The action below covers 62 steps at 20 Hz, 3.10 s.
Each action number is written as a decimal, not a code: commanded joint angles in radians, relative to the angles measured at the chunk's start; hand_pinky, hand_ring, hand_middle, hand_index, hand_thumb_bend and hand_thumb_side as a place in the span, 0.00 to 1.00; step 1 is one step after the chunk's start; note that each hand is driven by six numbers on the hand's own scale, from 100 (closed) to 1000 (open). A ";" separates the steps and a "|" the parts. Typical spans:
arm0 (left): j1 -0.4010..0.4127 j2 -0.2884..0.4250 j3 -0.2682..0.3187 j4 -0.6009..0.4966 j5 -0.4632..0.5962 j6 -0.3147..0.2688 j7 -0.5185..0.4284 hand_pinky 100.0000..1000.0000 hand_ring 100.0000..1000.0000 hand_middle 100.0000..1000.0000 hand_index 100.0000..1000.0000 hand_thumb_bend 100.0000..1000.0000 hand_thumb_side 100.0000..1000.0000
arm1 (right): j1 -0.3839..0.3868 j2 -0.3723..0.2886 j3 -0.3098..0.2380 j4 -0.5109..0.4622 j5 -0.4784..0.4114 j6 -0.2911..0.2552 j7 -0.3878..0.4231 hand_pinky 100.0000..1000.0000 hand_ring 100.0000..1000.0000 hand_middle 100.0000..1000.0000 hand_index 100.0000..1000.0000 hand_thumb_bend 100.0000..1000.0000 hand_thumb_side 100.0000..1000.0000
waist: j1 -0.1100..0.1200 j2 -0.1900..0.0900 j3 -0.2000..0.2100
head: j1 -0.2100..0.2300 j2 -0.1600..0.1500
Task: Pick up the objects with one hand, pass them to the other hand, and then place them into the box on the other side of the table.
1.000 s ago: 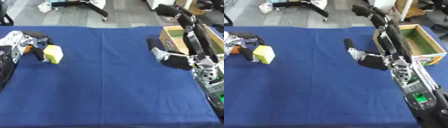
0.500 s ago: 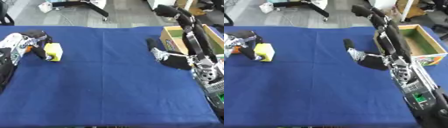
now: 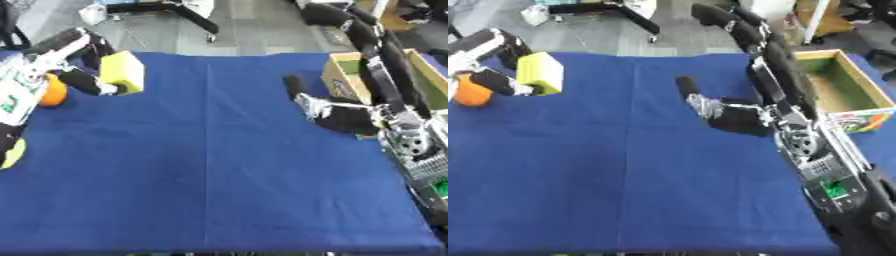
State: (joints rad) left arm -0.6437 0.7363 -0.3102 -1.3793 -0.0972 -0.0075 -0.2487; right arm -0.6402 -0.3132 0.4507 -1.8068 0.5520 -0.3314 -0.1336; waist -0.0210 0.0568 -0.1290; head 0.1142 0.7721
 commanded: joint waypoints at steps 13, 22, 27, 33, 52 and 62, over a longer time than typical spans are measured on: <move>-0.027 0.057 -0.206 -0.516 0.683 0.296 0.182 0.46 0.44 0.42 0.51 0.77 0.18 | -0.122 0.057 0.069 -0.031 0.006 -0.048 0.122 0.77 0.74 0.77 0.89 0.28 0.16 | -0.001 -0.017 0.005 | 0.004 -0.002; -0.018 0.058 -0.206 -0.550 0.803 0.286 0.253 0.46 0.43 0.42 0.51 0.77 0.19 | -0.124 0.056 0.070 -0.021 0.069 -0.083 0.135 0.78 0.75 0.78 0.90 0.36 0.16 | -0.001 -0.014 0.009 | 0.001 -0.002; 0.014 0.077 -0.186 -0.528 0.807 0.268 0.292 0.46 0.43 0.42 0.51 0.76 0.18 | -0.114 0.040 0.063 -0.032 0.072 -0.086 0.130 0.79 0.76 0.79 0.90 0.37 0.18 | 0.000 -0.012 0.007 | 0.001 -0.002; 0.035 0.081 -0.173 -0.502 0.808 0.247 0.318 0.45 0.43 0.41 0.51 0.75 0.17 | -0.107 0.032 0.058 -0.044 0.060 -0.081 0.131 0.79 0.76 0.79 0.90 0.36 0.19 | 0.001 -0.011 0.003 | -0.001 -0.002; 0.057 0.095 -0.138 -0.587 0.893 0.228 0.344 0.45 0.43 0.42 0.51 0.75 0.18 | -0.107 0.014 0.060 -0.035 0.075 -0.106 0.145 0.79 0.76 0.80 0.91 0.39 0.17 | 0.008 -0.010 0.010 | -0.016 -0.002; 0.042 0.112 -0.151 -0.621 0.906 0.253 0.292 0.45 0.43 0.41 0.51 0.75 0.18 | -0.118 0.002 0.066 -0.015 0.114 -0.139 0.148 0.79 0.76 0.80 0.90 0.39 0.15 | 0.008 -0.013 0.013 | -0.016 -0.002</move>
State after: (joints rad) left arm -0.5816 0.8169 -0.4668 -1.9834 0.8083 0.2448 0.0538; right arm -0.7395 -0.2941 0.5241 -1.8182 0.6571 -0.4660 0.0163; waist -0.0206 0.0566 -0.1162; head 0.0999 0.7722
